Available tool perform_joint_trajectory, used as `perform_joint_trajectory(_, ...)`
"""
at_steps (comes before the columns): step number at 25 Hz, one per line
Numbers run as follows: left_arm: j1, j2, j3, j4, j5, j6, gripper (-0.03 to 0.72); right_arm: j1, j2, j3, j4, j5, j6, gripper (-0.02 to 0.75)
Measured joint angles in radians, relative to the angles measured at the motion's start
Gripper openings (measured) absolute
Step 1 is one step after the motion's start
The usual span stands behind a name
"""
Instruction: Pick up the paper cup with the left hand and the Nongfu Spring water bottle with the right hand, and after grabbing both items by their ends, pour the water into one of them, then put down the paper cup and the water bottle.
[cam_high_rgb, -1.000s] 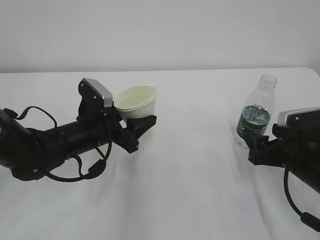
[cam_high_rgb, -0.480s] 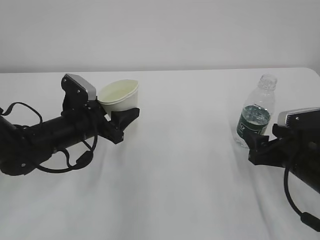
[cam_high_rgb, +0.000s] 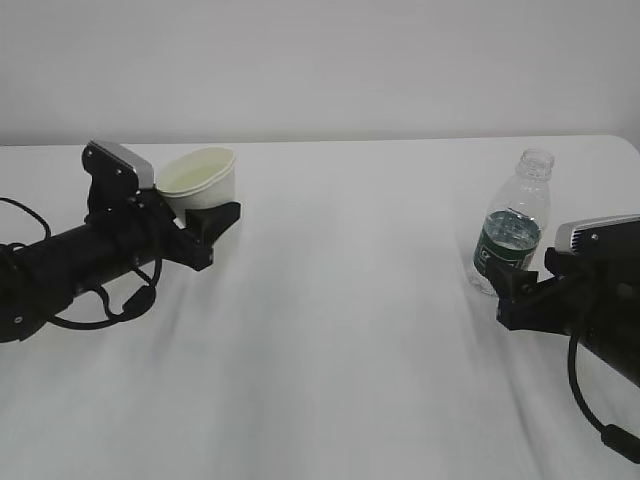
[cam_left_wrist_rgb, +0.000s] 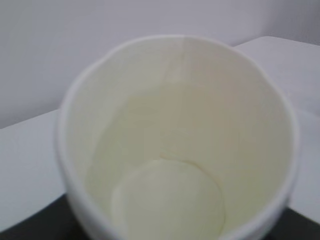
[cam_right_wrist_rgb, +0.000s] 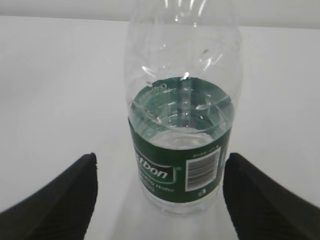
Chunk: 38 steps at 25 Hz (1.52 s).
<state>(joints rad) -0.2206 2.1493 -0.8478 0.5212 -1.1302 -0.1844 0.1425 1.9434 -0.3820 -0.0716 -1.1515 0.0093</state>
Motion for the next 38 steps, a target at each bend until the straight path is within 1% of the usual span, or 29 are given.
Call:
perform_joint_trajectory(17,0.136,0.000,0.000,-0.028,0.000,0.000,0.429,0.000,0.000,0.000,0.000,0.002,0.001,0.594)
perform_joint_trajectory(21,0.165,0.000,0.000,-0.064,0.000,0.000,0.429,0.000,0.000,0.000,0.000,0.002,0.001,0.594)
perform_joint_trajectory(27,0.195,0.000,0.000,-0.148,0.000,0.000,0.429,0.000,0.000,0.000,0.000,0.002,0.001,0.594)
perform_joint_trajectory(38,0.271,0.000,0.000,-0.182,0.000,0.000,0.429,0.000,0.000,0.000,0.000,0.002,0.001,0.594)
